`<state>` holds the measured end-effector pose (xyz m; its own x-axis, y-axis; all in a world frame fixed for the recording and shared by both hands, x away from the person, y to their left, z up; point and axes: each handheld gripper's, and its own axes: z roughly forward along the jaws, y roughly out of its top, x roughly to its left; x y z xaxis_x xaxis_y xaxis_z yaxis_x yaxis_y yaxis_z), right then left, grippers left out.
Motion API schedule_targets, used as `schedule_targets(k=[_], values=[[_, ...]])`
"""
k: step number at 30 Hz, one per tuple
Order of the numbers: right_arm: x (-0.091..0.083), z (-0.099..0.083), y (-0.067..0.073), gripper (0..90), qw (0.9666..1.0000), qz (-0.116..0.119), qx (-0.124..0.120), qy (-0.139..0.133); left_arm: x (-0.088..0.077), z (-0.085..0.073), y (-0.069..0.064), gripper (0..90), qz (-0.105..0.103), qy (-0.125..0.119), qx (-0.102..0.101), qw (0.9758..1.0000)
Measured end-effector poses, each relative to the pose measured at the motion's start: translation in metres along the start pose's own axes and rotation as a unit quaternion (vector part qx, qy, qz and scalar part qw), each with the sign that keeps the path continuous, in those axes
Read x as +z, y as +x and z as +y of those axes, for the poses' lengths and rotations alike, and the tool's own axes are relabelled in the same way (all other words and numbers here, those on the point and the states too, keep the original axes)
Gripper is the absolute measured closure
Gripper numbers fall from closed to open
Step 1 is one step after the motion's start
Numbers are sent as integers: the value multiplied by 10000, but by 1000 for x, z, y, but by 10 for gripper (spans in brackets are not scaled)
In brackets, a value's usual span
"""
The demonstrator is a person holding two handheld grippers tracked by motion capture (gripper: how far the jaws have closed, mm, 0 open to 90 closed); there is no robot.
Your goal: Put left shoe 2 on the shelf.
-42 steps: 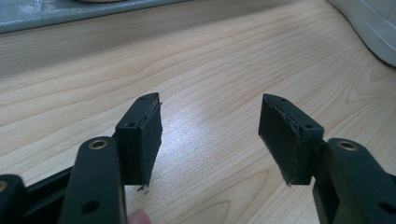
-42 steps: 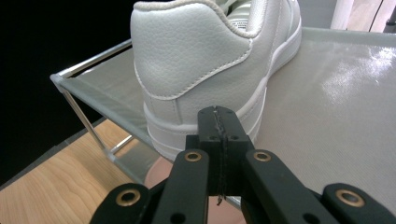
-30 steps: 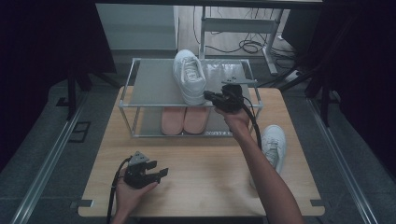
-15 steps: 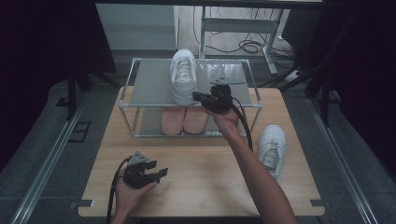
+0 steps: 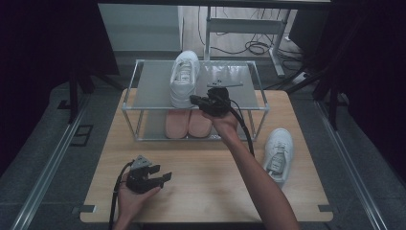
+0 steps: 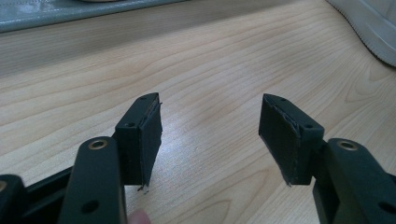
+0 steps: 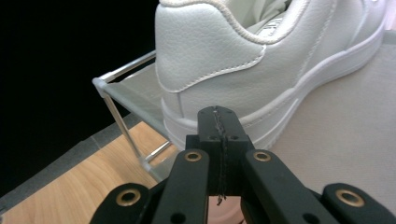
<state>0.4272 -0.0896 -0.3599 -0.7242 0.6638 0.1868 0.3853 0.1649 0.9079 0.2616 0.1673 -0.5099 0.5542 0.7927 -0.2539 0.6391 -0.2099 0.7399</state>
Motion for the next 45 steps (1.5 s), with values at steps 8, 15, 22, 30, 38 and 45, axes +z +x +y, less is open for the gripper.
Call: schedule_targets(k=[8, 15, 22, 30, 38, 45], values=[[-10, -4, -5, 900, 9999, -107, -5, -35, 0, 0, 1, 399, 9, 12, -9, 10000], [-38, -12, -10, 900, 9996, -213, -55, -149, 1, 0, -1, 399, 0, 36, 9, 10000], [-73, -26, -15, 900, 9994, -254, -152, -198, 2, 0, -2, 399, -3, 67, 20, 10000], [-106, -50, -20, 900, 9995, -254, -195, -49, 3, 0, -4, 399, -12, 58, 12, 10000], [-134, -87, -24, 900, 9994, -325, -89, -19, 3, 0, -3, 399, -2, 60, 2, 10000], [-156, -120, -21, 900, 9989, -439, -123, 100, 3, 0, -4, 399, 4, 69, -8, 10000]])
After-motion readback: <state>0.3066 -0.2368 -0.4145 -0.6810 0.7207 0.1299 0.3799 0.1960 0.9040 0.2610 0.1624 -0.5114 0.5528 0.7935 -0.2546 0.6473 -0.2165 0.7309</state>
